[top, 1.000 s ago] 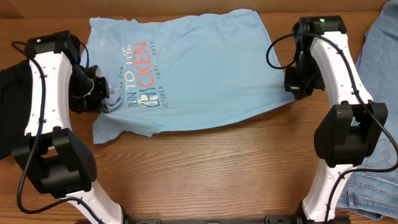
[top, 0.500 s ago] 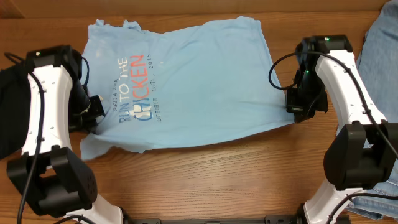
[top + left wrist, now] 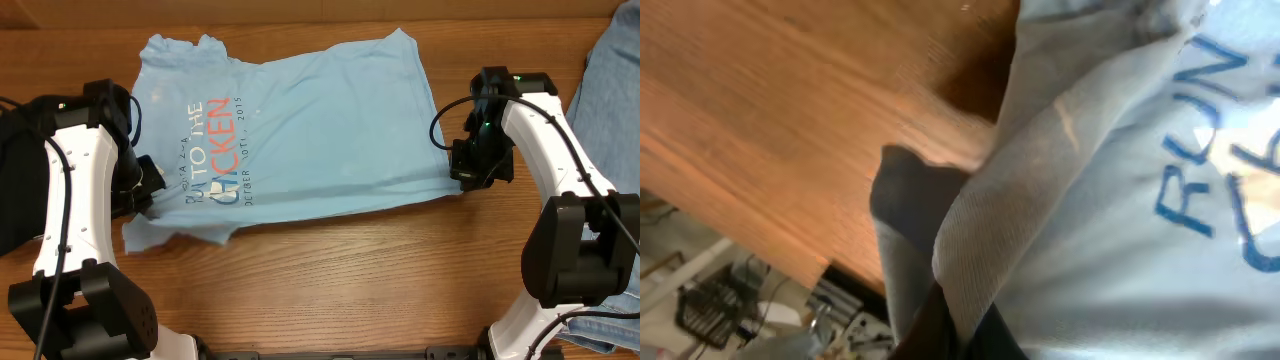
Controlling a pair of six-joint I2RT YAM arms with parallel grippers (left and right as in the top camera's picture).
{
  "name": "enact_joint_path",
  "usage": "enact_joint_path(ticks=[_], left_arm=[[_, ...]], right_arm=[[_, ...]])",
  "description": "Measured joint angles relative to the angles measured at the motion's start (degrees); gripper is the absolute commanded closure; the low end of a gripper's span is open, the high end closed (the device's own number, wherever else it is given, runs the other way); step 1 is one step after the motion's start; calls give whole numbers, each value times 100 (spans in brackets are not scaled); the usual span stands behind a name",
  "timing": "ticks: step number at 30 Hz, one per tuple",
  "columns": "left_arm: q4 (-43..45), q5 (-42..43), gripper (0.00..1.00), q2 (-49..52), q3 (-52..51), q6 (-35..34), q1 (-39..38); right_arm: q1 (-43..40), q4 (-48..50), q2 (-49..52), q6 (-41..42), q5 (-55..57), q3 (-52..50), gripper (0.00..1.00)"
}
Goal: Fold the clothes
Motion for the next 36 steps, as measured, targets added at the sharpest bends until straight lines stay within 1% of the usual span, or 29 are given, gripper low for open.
enact_joint_path(ticks=[2,3,6,8,12,16,20,22,30,36], left_arm=[[-407,-42,96,0,-4,-61,0],[-835,-59,96,0,-20,-105,0],[-986,-203,96,-4,-39,-212,2],[-931,-352,96,-4,-70,-321,7],[-341,-474,96,-4,-83,-409,7],[697,-382,96,-4,-96,-428,7],[1346,-323,96,-4,-98,-446,7],[1510,-319,96,-4,-101,-450,7],[1910,-302,96,24,-103,-487,7],[2306,-411,96,568,-103,-490,7]], right_arm=[[0,-66,0,-70,0,-2,96],[0,-76,0,-101,2,-2,96],[0,-66,0,-125,0,-2,96],[0,-125,0,-136,-2,-2,96],[0,122,0,-142,-24,-2,96],[2,815,0,-146,-59,-2,96],[0,1519,0,-146,-192,-11,96],[37,1845,0,-146,-339,-13,96],[409,2269,0,-149,-448,-13,96],[407,2400,0,-149,-433,-26,95]])
